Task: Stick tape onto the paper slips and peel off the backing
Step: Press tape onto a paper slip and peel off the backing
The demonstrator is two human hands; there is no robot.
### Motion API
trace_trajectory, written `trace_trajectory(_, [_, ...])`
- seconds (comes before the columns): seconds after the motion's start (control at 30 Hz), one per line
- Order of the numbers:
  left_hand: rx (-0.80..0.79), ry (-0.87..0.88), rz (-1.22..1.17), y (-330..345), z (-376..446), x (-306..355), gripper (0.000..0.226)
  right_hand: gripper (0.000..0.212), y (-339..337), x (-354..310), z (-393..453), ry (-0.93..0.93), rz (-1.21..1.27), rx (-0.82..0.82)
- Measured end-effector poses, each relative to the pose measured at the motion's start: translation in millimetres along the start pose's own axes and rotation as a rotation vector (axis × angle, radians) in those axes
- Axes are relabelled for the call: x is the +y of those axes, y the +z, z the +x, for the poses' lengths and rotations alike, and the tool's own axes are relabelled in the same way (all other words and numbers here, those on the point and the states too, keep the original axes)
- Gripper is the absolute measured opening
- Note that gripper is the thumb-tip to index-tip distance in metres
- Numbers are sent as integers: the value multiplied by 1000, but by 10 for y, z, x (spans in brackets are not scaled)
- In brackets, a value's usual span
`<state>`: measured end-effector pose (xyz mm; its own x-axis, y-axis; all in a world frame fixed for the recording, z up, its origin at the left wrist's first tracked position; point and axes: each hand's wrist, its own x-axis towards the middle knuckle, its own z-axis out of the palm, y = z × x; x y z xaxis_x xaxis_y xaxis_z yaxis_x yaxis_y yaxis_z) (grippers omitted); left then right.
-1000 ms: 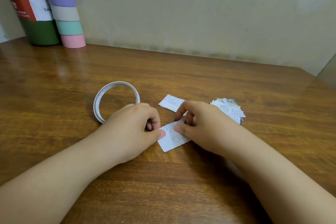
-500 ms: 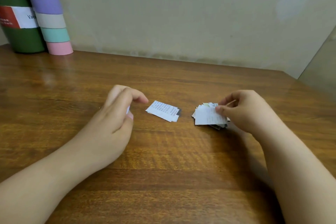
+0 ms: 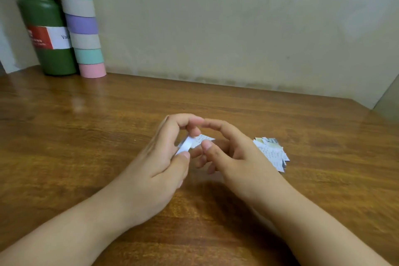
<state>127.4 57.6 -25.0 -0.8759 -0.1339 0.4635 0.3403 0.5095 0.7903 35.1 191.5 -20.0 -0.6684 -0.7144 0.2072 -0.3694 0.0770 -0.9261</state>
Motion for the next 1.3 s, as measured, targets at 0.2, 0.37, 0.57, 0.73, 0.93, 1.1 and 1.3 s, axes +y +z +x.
trace_trajectory(0.2, [20, -25, -35, 13, -3, 14, 57, 25, -48, -11, 15, -72, 147, 30])
trace_trajectory(0.37, [95, -49, -153, -5, 41, -37, 62, 22, -66, -83, -3, -20, 438, 96])
trace_trajectory(0.57, [60, -102, -222, 0, 56, -70, 27, 20, -143, -128, 1, 114, 840, 117])
trace_trajectory(0.73, [-11, -99, -285, -11, 51, 6, 19, 20, -159, -146, -4, 112, 918, 134])
trace_trajectory(0.93, [32, -82, -249, 3, 64, -7, 20, 19, -138, -90, -11, 16, 457, 223])
trace_trajectory(1.1, [152, -98, -138, 24, 80, -66, 14, 20, -15, -37, -30, -383, -257, 322])
trace_trajectory(1.3, [122, -92, -73, 34, 60, -45, 9, 19, 26, -20, -5, -515, -417, 422])
